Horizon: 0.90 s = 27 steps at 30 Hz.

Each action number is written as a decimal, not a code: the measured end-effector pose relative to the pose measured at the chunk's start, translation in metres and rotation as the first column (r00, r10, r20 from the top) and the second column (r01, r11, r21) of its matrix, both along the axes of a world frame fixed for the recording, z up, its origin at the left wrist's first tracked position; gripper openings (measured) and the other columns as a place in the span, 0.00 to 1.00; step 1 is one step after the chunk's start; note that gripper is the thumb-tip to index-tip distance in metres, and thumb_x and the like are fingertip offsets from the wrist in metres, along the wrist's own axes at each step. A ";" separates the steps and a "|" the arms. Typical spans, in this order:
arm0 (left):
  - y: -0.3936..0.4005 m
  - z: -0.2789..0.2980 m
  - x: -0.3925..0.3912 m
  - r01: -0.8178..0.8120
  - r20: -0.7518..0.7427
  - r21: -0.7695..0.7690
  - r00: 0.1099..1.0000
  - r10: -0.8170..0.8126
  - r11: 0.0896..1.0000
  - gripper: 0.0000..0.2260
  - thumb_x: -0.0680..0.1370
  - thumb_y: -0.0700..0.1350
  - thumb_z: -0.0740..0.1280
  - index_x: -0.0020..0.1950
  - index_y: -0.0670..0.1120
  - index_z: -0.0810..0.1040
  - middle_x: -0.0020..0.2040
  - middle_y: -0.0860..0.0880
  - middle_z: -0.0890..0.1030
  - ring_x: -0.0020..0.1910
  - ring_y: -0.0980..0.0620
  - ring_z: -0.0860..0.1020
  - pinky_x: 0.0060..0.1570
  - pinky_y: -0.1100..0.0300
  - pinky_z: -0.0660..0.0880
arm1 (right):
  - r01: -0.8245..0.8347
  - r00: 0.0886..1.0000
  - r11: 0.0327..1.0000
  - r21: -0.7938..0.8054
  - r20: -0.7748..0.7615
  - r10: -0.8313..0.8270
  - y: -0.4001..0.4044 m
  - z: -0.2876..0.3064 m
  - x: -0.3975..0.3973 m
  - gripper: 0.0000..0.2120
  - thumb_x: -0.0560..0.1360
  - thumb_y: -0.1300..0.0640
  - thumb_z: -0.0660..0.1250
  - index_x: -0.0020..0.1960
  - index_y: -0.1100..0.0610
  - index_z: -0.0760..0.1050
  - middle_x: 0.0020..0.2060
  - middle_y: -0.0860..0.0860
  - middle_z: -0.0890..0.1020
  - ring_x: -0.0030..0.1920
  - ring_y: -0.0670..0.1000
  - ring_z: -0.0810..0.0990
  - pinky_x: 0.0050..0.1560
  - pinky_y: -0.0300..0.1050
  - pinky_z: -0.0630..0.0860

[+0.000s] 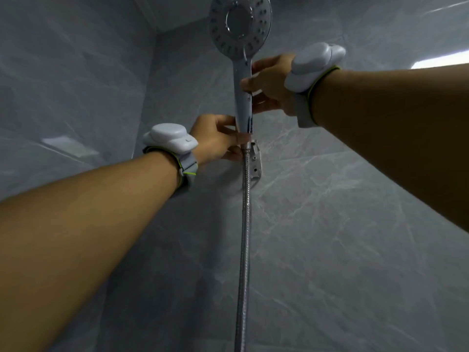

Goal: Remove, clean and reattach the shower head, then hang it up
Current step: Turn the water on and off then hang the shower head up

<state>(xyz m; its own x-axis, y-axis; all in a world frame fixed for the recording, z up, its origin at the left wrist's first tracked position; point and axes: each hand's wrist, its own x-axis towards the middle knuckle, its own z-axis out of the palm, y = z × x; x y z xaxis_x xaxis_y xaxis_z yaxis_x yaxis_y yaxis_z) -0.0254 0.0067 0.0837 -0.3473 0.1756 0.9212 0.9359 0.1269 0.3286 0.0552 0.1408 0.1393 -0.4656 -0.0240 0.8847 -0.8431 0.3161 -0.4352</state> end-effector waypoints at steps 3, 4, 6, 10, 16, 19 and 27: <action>0.000 0.010 -0.006 -0.044 -0.035 0.003 0.998 0.045 0.999 0.07 0.74 0.35 0.74 0.50 0.42 0.81 0.39 0.43 0.82 0.36 0.47 0.79 0.42 0.52 0.82 | -0.003 1.000 1.000 0.011 -0.020 0.003 -0.003 0.003 0.001 0.11 0.79 0.64 0.64 0.61 0.57 0.72 0.43 0.53 0.80 0.39 0.51 0.82 0.36 0.44 0.83; 0.002 0.013 -0.008 -0.044 -0.037 0.002 0.998 0.044 0.999 0.06 0.74 0.36 0.74 0.48 0.42 0.81 0.40 0.42 0.82 0.36 0.47 0.79 0.42 0.51 0.82 | -0.004 1.000 1.000 0.005 -0.025 0.004 -0.003 0.006 0.001 0.13 0.79 0.65 0.64 0.63 0.58 0.72 0.45 0.54 0.80 0.40 0.52 0.82 0.34 0.43 0.82; 0.004 0.016 -0.011 -0.045 -0.034 0.009 0.998 0.046 0.999 0.06 0.73 0.36 0.75 0.46 0.43 0.80 0.40 0.42 0.83 0.34 0.47 0.79 0.43 0.50 0.82 | -0.002 1.000 1.000 0.010 -0.028 0.003 -0.003 0.008 -0.001 0.16 0.79 0.65 0.64 0.66 0.59 0.71 0.50 0.56 0.80 0.45 0.54 0.82 0.35 0.43 0.82; 0.008 0.022 -0.015 -0.038 -0.012 0.035 0.999 0.039 0.999 0.11 0.72 0.37 0.76 0.52 0.41 0.79 0.42 0.41 0.83 0.33 0.48 0.80 0.39 0.54 0.81 | 0.018 0.999 1.000 0.016 -0.047 -0.017 0.001 0.011 -0.006 0.14 0.80 0.65 0.63 0.64 0.60 0.72 0.54 0.56 0.80 0.52 0.56 0.82 0.40 0.44 0.83; 0.007 0.020 -0.013 -0.039 -0.011 0.050 0.999 0.040 0.998 0.11 0.70 0.35 0.77 0.48 0.43 0.78 0.40 0.42 0.82 0.34 0.47 0.79 0.39 0.53 0.81 | 0.002 0.998 1.000 -0.015 -0.065 -0.003 0.004 0.011 -0.006 0.08 0.77 0.64 0.68 0.52 0.53 0.74 0.46 0.54 0.84 0.39 0.52 0.85 0.35 0.43 0.82; 0.007 0.017 -0.012 -0.041 0.011 0.065 0.999 0.040 0.997 0.12 0.70 0.35 0.77 0.50 0.41 0.78 0.42 0.40 0.82 0.33 0.47 0.78 0.39 0.54 0.80 | 0.012 0.995 1.000 0.010 -0.101 -0.011 0.001 0.007 -0.005 0.09 0.76 0.65 0.68 0.47 0.52 0.75 0.44 0.53 0.84 0.40 0.51 0.85 0.33 0.41 0.81; 0.004 0.005 -0.011 -0.111 0.007 -0.017 0.994 0.111 0.994 0.07 0.69 0.34 0.77 0.42 0.42 0.82 0.39 0.41 0.81 0.37 0.48 0.76 0.44 0.53 0.79 | -0.005 0.994 1.000 -0.017 -0.108 0.003 -0.003 -0.004 -0.021 0.13 0.73 0.70 0.69 0.47 0.53 0.74 0.40 0.55 0.83 0.41 0.56 0.84 0.31 0.48 0.82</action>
